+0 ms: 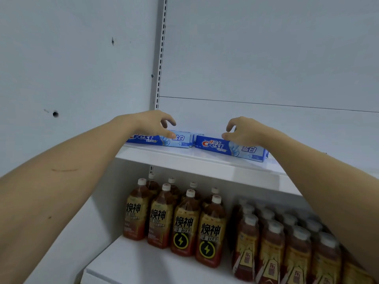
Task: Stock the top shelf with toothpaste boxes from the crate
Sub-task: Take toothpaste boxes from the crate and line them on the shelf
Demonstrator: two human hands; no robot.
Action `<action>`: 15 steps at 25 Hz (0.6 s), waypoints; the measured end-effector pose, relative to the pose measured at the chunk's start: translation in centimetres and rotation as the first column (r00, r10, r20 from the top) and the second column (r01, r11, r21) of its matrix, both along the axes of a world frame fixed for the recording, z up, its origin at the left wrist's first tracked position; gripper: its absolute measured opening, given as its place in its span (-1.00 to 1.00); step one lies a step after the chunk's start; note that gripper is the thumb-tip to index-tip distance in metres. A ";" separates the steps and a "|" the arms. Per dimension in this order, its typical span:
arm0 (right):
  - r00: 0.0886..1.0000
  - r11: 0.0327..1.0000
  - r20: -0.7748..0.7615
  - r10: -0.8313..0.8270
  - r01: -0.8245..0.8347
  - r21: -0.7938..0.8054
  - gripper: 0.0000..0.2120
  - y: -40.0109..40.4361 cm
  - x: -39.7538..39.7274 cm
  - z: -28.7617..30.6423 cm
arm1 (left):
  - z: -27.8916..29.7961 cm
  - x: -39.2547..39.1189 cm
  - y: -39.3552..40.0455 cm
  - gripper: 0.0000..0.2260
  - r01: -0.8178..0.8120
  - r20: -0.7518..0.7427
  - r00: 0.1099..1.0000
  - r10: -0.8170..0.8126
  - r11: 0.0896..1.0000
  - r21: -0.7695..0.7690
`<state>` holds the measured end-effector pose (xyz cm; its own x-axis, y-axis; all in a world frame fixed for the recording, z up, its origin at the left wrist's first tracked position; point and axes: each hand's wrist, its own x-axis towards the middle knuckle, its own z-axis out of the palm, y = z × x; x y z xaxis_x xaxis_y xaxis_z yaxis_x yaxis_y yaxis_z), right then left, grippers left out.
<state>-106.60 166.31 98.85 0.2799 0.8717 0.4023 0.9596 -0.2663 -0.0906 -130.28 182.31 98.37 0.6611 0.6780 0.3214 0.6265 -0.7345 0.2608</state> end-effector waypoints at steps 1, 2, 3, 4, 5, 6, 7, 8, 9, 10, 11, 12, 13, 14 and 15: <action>1.000 1.000 0.008 0.003 -0.004 0.022 -0.60 -0.9 0.0 -0.1 | -0.1 0.0 -1.2 -0.52 -0.014 0.008 1.000 0.014 1.000 0.011; 1.000 0.999 0.011 0.012 -0.013 0.049 -0.59 -1.9 -0.1 -0.1 | -0.2 -0.1 -2.4 -0.52 -0.032 0.018 0.999 0.031 0.999 0.026; 1.000 0.996 0.006 0.026 -0.026 0.081 -0.59 -2.9 -0.2 -0.1 | -0.4 -0.2 -3.7 -0.53 -0.052 0.030 0.998 0.050 0.998 0.043; 0.999 0.992 -0.006 0.047 -0.046 0.115 -0.59 -4.1 -0.2 -0.2 | -0.5 -0.2 -5.2 -0.54 -0.073 0.041 0.997 0.071 0.996 0.055; 0.996 0.986 -0.030 0.081 -0.075 0.149 -0.61 -5.3 -0.1 -0.3 | -0.7 -0.3 -6.7 -0.54 -0.091 0.050 0.995 0.088 0.994 0.064; 0.989 0.976 -0.073 0.132 -0.116 0.185 -0.62 -6.8 -0.1 -0.6 | -1.0 -0.3 -8.6 -0.55 -0.102 0.062 0.993 0.098 0.993 0.067; 0.972 0.961 -0.131 0.197 -0.164 0.224 -0.64 -8.1 -0.1 -1.0 | -1.4 -0.2 -10.4 -0.55 -0.104 0.090 0.991 0.099 0.993 0.052; 0.943 0.941 -0.198 0.267 -0.211 0.264 -0.65 -9.3 -0.2 -1.5 | -1.8 -0.2 -12.2 -0.55 -0.091 0.141 0.986 0.088 0.996 0.012; 0.906 0.918 -0.259 0.336 -0.253 0.306 -0.66 -10.6 -0.3 -2.2 | -2.3 0.0 -14.0 -0.55 -0.068 0.203 0.976 0.077 0.996 -0.048; 0.864 0.893 -0.311 0.395 -0.283 0.349 -0.66 -11.9 -0.4 -2.9 | -2.9 0.2 -15.8 -0.54 -0.050 0.255 0.964 0.076 0.993 -0.110; 0.819 0.869 -0.360 0.447 -0.303 0.390 -0.67 -13.3 -0.5 -3.7 | -3.5 0.5 -17.6 -0.51 -0.048 0.288 0.953 0.093 0.986 -0.158; 0.776 0.851 -0.402 0.485 -0.314 0.421 -0.67 -14.4 -0.7 -4.4 | -4.0 0.8 -19.2 -0.48 -0.059 0.313 0.942 0.118 0.980 -0.191; 0.738 0.838 -0.437 0.514 -0.324 0.440 -0.67 -15.5 -1.0 -5.1 | -4.5 0.9 -20.7 -0.46 -0.068 0.340 0.929 0.142 0.973 -0.222; 0.706 0.830 -0.465 0.534 -0.332 0.448 -0.68 -16.5 -1.4 -5.8 | -5.1 1.1 -22.0 -0.45 -0.061 0.373 0.915 0.154 0.966 -0.250; 0.676 0.825 -0.492 0.548 -0.341 0.451 -0.68 -17.4 -2.0 -6.4 | -5.8 1.3 -23.2 -0.45 -0.036 0.410 0.899 0.154 0.959 -0.281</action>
<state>-108.60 148.93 92.50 0.1548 0.8174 0.5549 0.6803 0.3191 -0.6598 -129.00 159.13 92.60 0.4297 0.8283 0.3594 0.4759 -0.5460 0.6894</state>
